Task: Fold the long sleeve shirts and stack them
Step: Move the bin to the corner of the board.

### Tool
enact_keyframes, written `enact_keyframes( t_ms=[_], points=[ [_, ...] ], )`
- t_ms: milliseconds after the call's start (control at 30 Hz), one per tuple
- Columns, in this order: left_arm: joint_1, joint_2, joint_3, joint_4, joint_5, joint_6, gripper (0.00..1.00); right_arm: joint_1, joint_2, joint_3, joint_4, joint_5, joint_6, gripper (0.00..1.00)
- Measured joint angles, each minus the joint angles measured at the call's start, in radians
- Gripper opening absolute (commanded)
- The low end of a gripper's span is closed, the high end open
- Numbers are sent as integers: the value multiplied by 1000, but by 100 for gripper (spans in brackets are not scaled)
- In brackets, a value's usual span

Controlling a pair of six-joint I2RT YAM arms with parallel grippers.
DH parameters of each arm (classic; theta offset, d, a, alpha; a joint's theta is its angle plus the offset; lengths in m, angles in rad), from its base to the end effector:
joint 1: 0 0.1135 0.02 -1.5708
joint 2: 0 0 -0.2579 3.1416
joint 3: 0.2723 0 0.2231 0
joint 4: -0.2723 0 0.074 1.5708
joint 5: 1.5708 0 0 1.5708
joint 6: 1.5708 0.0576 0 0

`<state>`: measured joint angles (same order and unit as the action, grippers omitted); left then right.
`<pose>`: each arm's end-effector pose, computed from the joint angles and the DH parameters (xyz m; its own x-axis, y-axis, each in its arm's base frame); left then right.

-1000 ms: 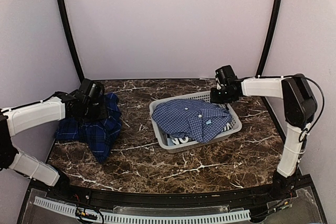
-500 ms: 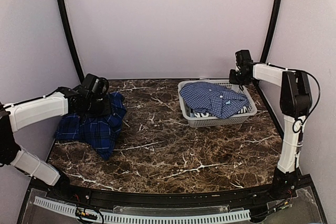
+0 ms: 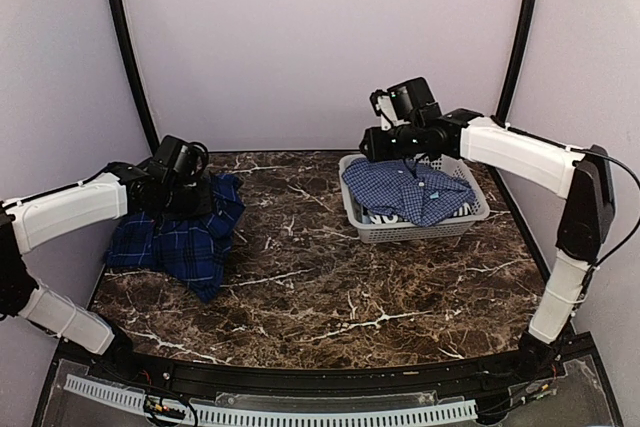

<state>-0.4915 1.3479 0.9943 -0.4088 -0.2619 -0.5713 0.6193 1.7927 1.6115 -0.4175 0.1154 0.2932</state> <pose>0.2531 -0.1186 0.2574 -0.6694 -0.2340 -0.7050 -0.0846 0.9669 -0.2406 0.3355 0.2310 0.3114 -0.5836 -0.0634 -0.8096 -0.3452 0.9218 0.1766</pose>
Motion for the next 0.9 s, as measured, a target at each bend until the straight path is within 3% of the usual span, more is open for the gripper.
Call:
enact_keyframes(
  t_ms=[167, 400, 900],
  points=[
    [0, -8, 0, 0, 1, 10, 0, 146, 18, -23, 18, -95, 42, 38],
    [0, -22, 0, -1, 11, 42, 0, 240, 157, 7, 23, -106, 91, 37],
    [-3, -18, 5, -12, 25, 53, 0, 222, 270, 13, 2, 70, 96, 38]
  ],
)
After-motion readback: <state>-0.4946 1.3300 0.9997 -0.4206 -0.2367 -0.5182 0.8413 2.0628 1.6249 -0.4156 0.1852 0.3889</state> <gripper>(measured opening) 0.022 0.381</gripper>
